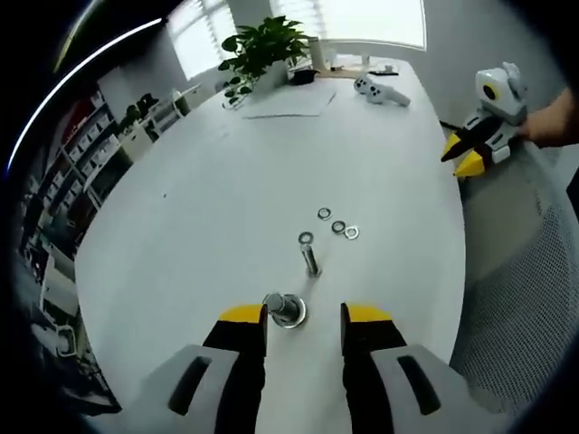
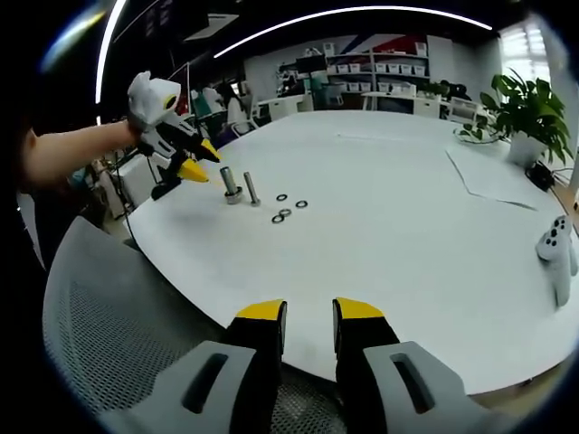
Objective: Place the washer onto the threaded stud by aligning its center hole with the stud, sliding it down to the base, and recovering from edge contact or off-axis alignment until the washer reaches the visible bottom stop.
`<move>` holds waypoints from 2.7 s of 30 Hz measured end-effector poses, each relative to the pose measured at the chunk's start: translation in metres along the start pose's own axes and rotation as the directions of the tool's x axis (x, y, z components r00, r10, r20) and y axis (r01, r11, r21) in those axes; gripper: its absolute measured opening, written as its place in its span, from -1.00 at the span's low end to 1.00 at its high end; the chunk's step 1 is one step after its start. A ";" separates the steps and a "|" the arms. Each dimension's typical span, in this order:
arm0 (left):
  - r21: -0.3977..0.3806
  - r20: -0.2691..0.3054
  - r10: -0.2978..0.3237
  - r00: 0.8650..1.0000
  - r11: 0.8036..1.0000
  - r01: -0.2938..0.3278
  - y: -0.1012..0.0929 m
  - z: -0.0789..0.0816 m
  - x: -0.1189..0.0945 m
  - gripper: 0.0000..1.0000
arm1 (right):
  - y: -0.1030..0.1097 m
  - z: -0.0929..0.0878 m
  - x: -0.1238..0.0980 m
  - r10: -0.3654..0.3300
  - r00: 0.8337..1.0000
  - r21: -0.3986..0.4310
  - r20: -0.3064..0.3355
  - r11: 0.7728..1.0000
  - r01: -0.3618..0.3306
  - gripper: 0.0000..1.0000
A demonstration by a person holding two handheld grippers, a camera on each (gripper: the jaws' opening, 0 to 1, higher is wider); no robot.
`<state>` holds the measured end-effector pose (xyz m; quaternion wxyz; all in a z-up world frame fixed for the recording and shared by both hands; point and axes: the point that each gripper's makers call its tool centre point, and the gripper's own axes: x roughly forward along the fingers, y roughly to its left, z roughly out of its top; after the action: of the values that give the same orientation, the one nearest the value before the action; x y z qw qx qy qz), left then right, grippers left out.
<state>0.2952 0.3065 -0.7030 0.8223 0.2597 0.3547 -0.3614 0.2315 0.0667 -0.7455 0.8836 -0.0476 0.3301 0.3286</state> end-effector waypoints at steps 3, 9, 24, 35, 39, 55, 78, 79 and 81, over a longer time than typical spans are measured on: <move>-0.018 0.035 0.015 0.999 1.000 -0.014 -0.005 0.007 -0.013 -0.33 | 0.001 0.000 0.000 0.006 1.000 -0.004 -0.003 1.000 -0.006 -0.54; -0.060 0.098 0.067 0.993 0.996 -0.061 -0.012 0.015 -0.038 -0.28 | 0.002 -0.001 0.000 0.012 1.000 -0.005 -0.007 1.000 -0.012 -0.53; -0.266 0.204 0.235 0.950 0.947 -0.178 -0.021 0.005 -0.080 -0.27 | 0.002 -0.002 0.000 0.015 1.000 -0.011 -0.011 1.000 -0.016 -0.52; -0.405 0.257 0.392 0.883 0.874 -0.270 -0.021 -0.028 -0.101 -0.23 | 0.007 -0.004 0.000 0.043 0.999 -0.033 -0.031 0.998 -0.044 -0.50; -0.417 0.254 0.424 0.870 0.859 -0.297 -0.027 -0.041 -0.097 -0.11 | 0.003 0.007 -0.003 0.012 1.000 -0.065 0.026 0.998 -0.011 -0.49; -0.532 0.223 0.372 0.901 0.821 -0.207 -0.051 -0.072 -0.073 -0.02 | 0.003 0.019 0.001 0.129 0.991 -0.019 -0.021 0.991 -0.129 -0.47; -0.506 0.205 0.364 0.908 0.834 -0.220 -0.048 -0.081 -0.064 -0.14 | 0.017 0.106 0.060 0.238 0.964 -0.268 -0.122 0.927 -0.263 -0.47; -0.507 0.205 0.364 0.908 0.834 -0.220 -0.048 -0.081 -0.064 -0.17 | 0.018 0.109 0.063 0.230 0.965 -0.295 -0.127 0.920 -0.259 -0.47; -0.510 0.201 0.351 0.914 0.835 -0.208 -0.051 -0.082 -0.063 -0.22 | 0.023 0.112 0.072 0.235 0.959 -0.339 -0.156 0.899 -0.275 -0.47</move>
<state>0.1926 0.3574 -0.7133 0.9473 0.0430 0.2675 -0.1706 0.3200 0.1576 -0.6998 0.7896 -0.1820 0.3170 0.4929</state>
